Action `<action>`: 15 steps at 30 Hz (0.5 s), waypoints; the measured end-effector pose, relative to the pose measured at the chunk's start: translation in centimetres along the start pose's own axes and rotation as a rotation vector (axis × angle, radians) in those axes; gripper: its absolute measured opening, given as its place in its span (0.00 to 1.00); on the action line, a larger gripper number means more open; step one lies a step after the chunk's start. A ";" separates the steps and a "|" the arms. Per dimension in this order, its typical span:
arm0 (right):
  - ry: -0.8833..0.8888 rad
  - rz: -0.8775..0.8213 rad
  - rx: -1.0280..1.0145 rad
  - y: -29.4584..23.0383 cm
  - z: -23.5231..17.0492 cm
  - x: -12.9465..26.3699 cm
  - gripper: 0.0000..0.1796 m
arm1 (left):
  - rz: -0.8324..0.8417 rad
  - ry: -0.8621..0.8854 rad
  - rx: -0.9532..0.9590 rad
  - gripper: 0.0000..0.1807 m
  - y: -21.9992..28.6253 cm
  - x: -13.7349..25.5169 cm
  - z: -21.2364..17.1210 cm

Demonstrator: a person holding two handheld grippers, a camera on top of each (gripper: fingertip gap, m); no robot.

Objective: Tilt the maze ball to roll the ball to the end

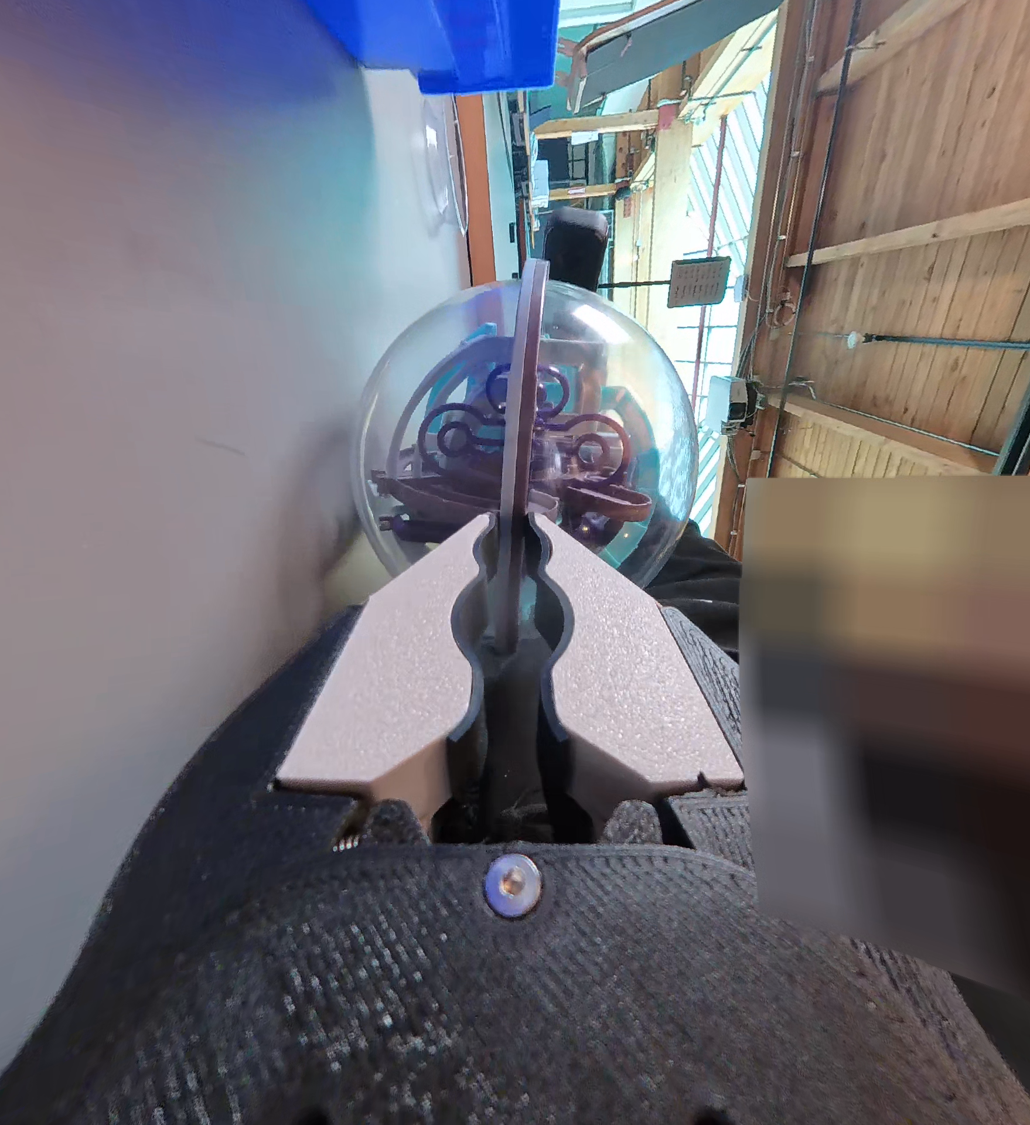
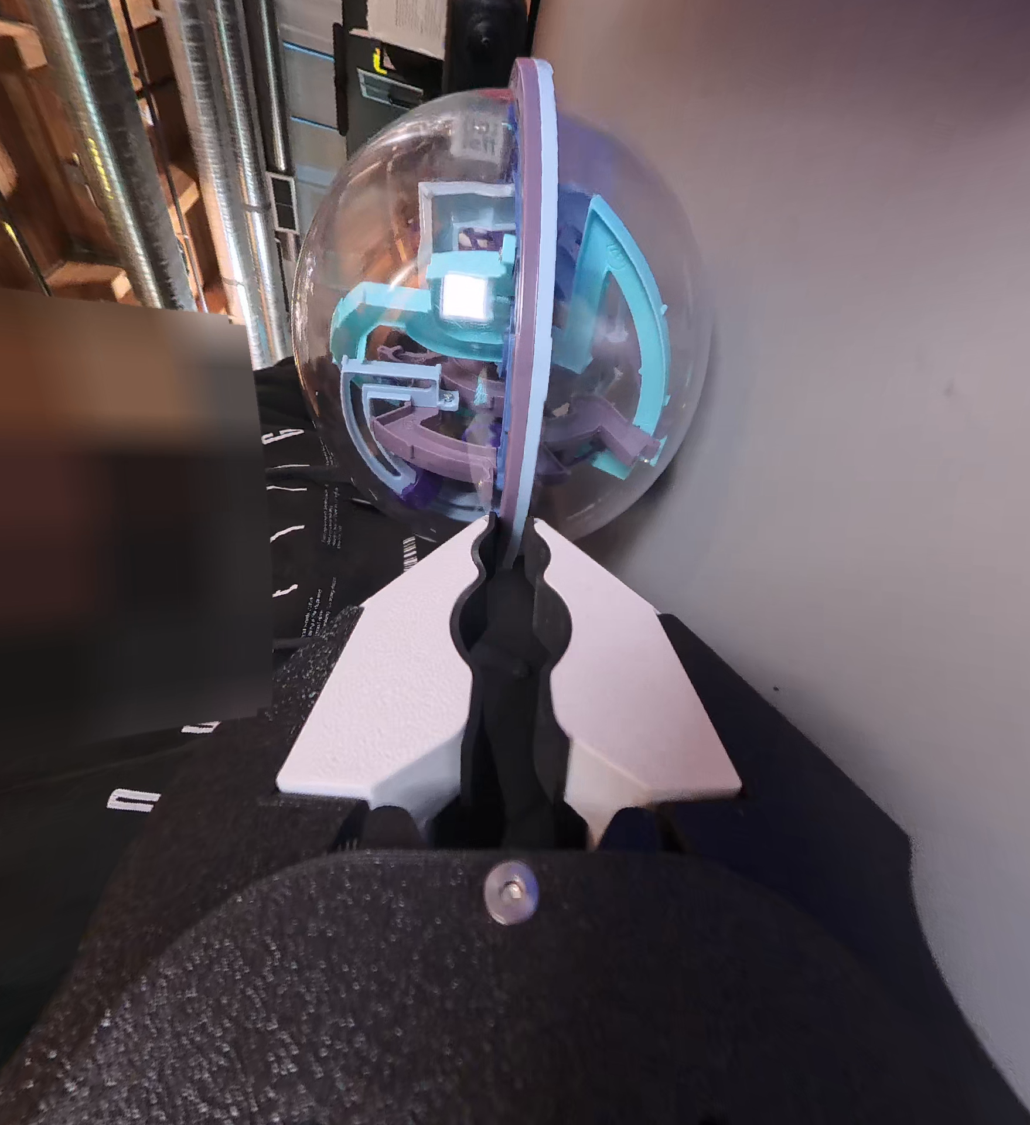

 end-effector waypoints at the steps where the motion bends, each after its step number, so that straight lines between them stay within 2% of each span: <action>1: 0.005 0.003 -0.008 0.0 0.0 0.1 0.03 | 0.001 -0.008 0.011 0.04 -0.1 -0.1 -0.1; 15: 0.108 0.047 0.052 0.6 0.0 0.4 0.04 | -0.060 0.013 -0.008 0.04 -0.8 -0.1 0.1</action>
Point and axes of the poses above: each gripper's, where its closed fingertips meet, x back along the fingers, z out of its top, y = z × x across the jaws, the point moved 10 cm from there along x, back along the fingers, and after that the axes turned 8 degrees about x, right-handed, at the moved point
